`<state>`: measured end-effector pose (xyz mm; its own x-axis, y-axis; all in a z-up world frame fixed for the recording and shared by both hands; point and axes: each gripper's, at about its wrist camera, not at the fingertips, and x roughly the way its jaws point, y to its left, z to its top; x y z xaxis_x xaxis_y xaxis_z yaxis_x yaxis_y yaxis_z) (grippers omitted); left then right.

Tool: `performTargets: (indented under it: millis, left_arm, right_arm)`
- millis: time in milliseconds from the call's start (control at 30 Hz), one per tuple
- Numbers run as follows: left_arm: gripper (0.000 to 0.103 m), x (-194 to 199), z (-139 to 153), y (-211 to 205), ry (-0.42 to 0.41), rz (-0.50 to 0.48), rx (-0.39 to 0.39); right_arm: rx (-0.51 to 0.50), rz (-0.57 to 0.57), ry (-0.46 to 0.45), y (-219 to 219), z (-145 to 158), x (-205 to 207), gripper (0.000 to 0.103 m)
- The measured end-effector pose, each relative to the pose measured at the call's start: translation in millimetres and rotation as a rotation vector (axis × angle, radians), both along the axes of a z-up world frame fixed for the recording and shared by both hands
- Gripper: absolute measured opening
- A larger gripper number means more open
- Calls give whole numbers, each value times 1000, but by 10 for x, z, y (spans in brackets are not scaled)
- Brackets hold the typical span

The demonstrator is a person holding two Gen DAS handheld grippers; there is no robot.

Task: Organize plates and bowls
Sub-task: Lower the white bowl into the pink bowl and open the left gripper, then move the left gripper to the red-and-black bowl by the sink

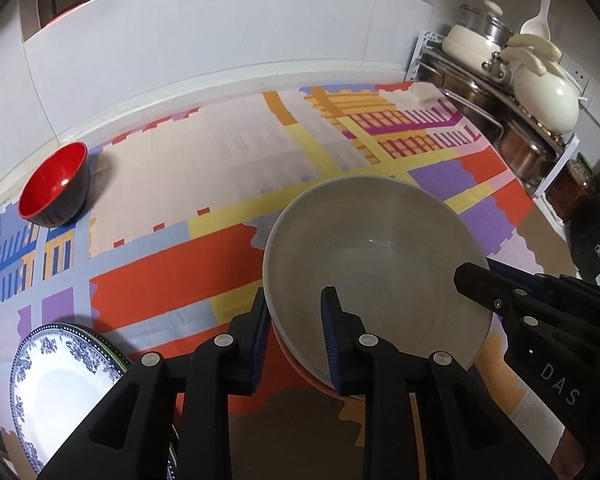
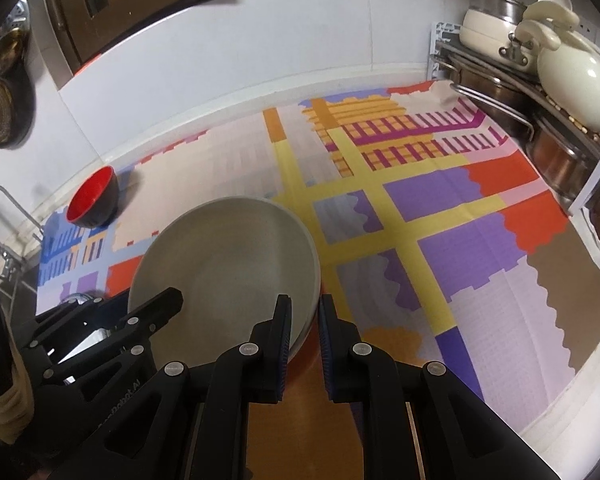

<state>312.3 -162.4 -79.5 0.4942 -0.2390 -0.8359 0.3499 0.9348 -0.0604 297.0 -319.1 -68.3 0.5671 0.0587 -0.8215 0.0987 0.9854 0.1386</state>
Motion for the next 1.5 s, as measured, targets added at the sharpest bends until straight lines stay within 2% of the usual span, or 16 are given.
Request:
performTargets:
  millis: [400,567,633,700,800,1167,1500]
  left_arm:
    - [33,-11,-59,-58,-7,3,25]
    - [45,-32,-29,-68,-29,3,24]
    - [52,-45,3,-57,-49,9,29]
    - [53,-52,34,-39,-59,16,30]
    - [57,-55,80,22,-62,31,16]
    - [60,-110,358,314,-124,82,-13]
    - [62,-185,573,781,-179,155,-41]
  right_arm:
    - [-4,34,44,-10,-180,48,16]
    - [2,38,55,-30,-213,33,16]
    - [1,37,57,-34,-209,30,22]
    - [-7,32,45,-35,-185,16,31]
    - [-31,20,24,-28,-129,-12,32]
    - [-25,39,-30,114,94,-66,32]
    - [-9,90,-79,436,294,-57,32]
